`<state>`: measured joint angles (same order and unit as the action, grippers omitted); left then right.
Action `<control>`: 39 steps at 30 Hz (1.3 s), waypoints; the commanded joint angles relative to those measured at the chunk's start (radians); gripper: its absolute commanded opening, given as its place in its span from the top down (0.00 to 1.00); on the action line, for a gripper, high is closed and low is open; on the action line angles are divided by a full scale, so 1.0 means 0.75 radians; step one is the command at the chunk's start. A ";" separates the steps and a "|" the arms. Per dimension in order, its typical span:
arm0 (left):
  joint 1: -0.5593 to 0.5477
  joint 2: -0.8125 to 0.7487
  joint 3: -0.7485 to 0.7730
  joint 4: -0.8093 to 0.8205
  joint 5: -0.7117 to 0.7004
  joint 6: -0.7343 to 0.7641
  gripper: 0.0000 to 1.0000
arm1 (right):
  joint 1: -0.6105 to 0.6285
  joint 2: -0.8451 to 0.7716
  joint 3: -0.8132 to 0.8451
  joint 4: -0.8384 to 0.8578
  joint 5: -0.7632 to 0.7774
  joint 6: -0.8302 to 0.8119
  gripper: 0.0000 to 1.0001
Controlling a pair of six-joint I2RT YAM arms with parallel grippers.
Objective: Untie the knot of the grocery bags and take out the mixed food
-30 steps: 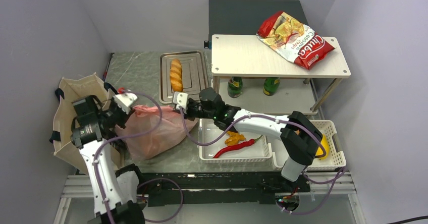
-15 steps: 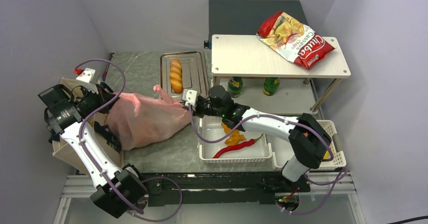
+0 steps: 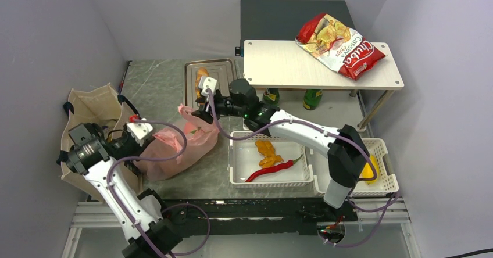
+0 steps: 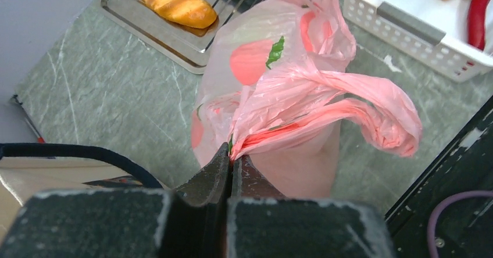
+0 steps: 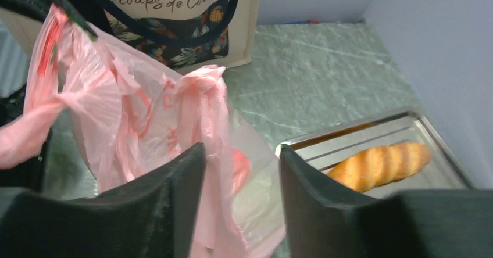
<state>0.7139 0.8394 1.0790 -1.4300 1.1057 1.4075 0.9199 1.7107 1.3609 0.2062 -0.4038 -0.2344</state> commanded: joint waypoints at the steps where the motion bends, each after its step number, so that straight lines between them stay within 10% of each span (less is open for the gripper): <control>1: -0.001 -0.059 -0.038 -0.010 -0.031 0.154 1.00 | 0.010 0.062 0.050 -0.103 0.014 0.038 0.59; 5: 0.005 -0.021 -0.051 0.038 -0.139 0.092 1.00 | -0.014 -0.003 -0.017 -0.107 0.035 -0.002 1.00; 17: 0.027 0.100 0.019 0.095 -0.114 0.039 0.98 | -0.093 -0.233 -0.226 0.058 0.033 0.022 1.00; 27: 0.026 0.078 -0.029 -0.185 -0.355 0.593 1.00 | -0.141 -0.183 -0.029 0.145 0.106 0.218 1.00; 29: 0.028 0.101 0.045 -0.189 -0.290 0.468 0.79 | -0.137 -0.166 -0.011 0.149 0.087 0.228 1.00; 32: 0.019 0.218 0.292 -0.190 -0.073 0.156 0.21 | -0.133 -0.150 -0.004 0.145 0.051 0.237 1.00; 36: -0.141 0.333 0.480 -0.083 0.086 -0.218 0.02 | -0.118 -0.146 -0.019 0.151 0.032 0.223 1.00; 39: -0.331 0.276 0.374 0.414 -0.036 -0.748 0.01 | -0.108 -0.145 -0.013 0.146 0.029 0.219 1.00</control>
<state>0.5999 1.0794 1.4055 -1.4494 1.0489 1.3254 0.8288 1.6028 1.3117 0.2485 -0.3550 -0.0826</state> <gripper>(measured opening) 0.986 0.007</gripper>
